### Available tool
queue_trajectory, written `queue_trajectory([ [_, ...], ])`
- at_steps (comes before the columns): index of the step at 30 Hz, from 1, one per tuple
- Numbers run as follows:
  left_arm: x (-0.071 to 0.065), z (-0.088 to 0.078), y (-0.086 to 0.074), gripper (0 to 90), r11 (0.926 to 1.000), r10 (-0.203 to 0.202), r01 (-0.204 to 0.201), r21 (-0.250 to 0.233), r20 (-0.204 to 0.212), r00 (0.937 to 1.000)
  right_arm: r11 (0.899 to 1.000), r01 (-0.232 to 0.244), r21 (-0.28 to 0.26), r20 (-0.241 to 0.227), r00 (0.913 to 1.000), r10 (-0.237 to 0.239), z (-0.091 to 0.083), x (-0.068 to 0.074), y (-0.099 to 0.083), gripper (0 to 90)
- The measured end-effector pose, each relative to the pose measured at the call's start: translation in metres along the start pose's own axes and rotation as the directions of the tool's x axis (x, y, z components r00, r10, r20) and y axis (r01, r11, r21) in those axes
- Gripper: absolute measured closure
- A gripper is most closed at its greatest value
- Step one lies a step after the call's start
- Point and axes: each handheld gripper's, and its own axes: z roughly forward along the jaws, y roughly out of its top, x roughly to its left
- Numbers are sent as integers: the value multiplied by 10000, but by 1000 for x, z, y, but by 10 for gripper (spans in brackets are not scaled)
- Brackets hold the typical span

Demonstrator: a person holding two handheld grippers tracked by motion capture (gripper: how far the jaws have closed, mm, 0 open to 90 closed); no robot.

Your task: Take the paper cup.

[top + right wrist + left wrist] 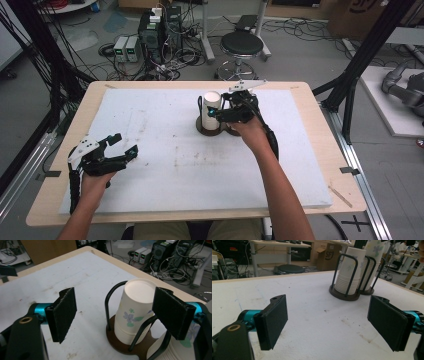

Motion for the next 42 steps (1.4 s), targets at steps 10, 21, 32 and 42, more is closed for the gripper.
queue_trajectory([
  [10, 1, 0, 0, 166, 10000, -69, 69, -50, 47, 10000, 9988, -186, 453, 513, 9986, 163, 26, -5, 4, 203],
  [21, 1, 0, 0, 166, 9999, -88, 89, -49, 110, 9999, 9969, -165, 774, 1227, 9924, 69, 45, -10, 6, 205],
  [32, 1, 1, 0, 167, 9999, -118, 118, -41, 173, 9998, 9934, -436, 1062, 1439, 9892, 280, 60, -19, 3, 267],
  [42, 1, 1, 0, 168, 9999, -112, 112, -22, 170, 9998, 9913, -547, 1201, 1529, 9876, 359, 67, -22, 2, 352],
])
